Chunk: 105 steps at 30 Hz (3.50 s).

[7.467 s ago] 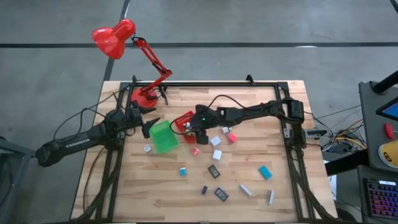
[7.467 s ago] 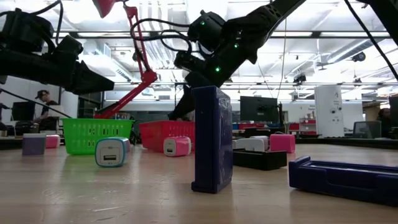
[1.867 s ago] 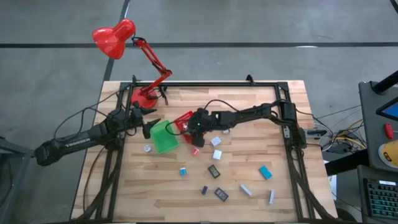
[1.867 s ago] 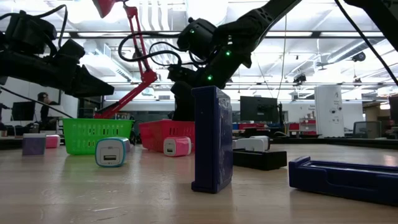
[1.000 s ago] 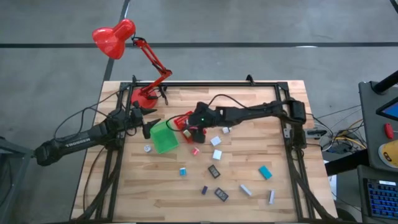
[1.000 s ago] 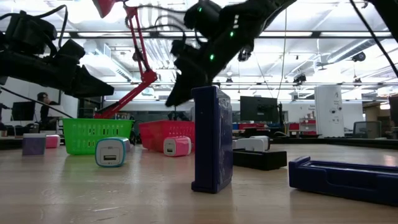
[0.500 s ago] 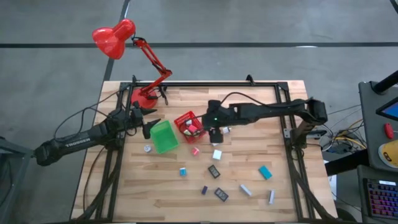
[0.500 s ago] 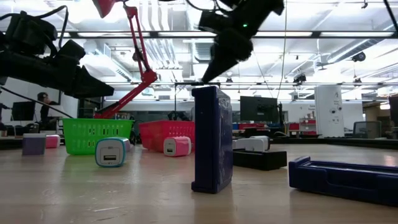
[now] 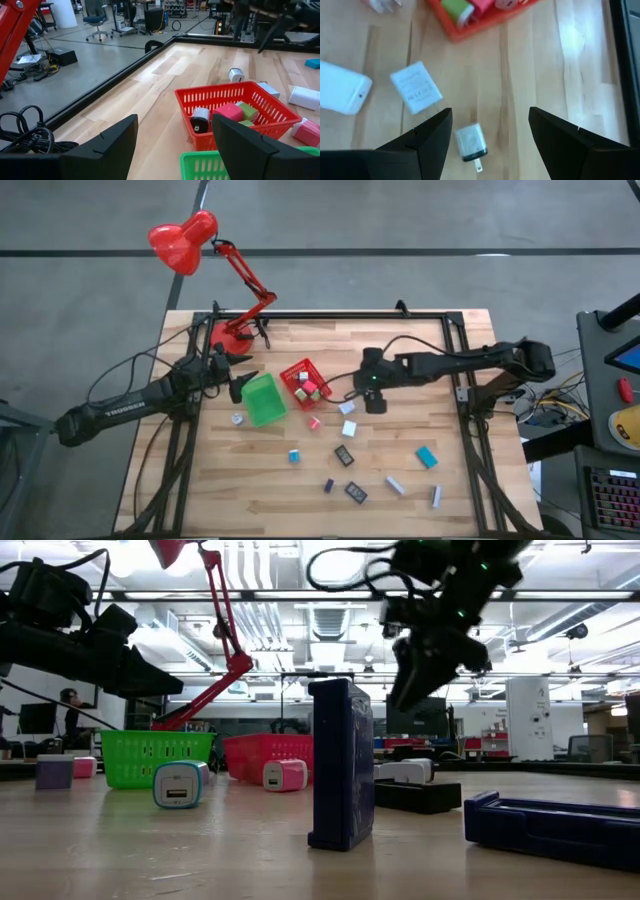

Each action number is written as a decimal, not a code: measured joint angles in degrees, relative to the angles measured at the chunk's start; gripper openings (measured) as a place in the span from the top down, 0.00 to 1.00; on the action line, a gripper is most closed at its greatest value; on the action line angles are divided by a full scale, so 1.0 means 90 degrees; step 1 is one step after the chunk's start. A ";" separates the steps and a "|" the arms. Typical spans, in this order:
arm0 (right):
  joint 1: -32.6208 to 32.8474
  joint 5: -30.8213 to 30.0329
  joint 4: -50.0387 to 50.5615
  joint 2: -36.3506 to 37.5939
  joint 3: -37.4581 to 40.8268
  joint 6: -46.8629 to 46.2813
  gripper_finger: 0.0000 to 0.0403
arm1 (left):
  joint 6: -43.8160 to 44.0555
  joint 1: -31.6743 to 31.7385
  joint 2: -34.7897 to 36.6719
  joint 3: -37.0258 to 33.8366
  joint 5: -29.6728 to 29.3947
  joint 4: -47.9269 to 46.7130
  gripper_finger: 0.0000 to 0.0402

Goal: Pick & Place Office items
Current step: Put the white black charger adapter into the red bin

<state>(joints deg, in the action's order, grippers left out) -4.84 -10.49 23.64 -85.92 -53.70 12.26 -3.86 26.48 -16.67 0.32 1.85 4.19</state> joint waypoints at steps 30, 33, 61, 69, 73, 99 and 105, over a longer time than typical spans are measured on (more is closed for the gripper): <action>-0.0367 0.0572 -0.2427 0.0074 0.1866 0.0305 0.36 | 0.0000 0.0000 -0.0005 0.0000 0.0000 0.0000 0.36; -0.0389 0.0572 -0.2596 0.0074 0.1969 0.0305 0.36 | 0.0000 0.0000 -0.0005 0.0000 0.0000 0.0000 0.36; -0.0791 0.1251 -0.3571 0.0057 0.2621 -0.0079 0.36 | 0.0000 0.0000 -0.0005 0.0000 0.0000 0.0000 0.36; -0.0845 0.1512 -0.3570 0.0057 0.2634 -0.0199 0.36 | 0.0000 0.0000 -0.0005 -0.0001 0.0000 0.0000 0.36; -0.0860 0.1522 -0.3567 0.0057 0.2652 -0.0384 0.36 | 0.0000 0.0000 -0.0005 0.0000 0.0000 0.0000 0.36; -0.0887 0.1505 -0.3730 -0.0070 0.2766 -0.0663 0.42 | 0.0000 0.0000 -0.0005 0.0000 0.0000 0.0001 0.36; -0.0947 0.1618 -0.3815 -0.0925 0.2473 -0.0671 0.48 | 0.0000 0.0000 -0.0005 0.0000 0.0000 0.0000 0.36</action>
<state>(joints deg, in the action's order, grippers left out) -13.37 4.07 -10.70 -94.24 -31.44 6.22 -3.86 26.48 -16.71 0.32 1.85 4.19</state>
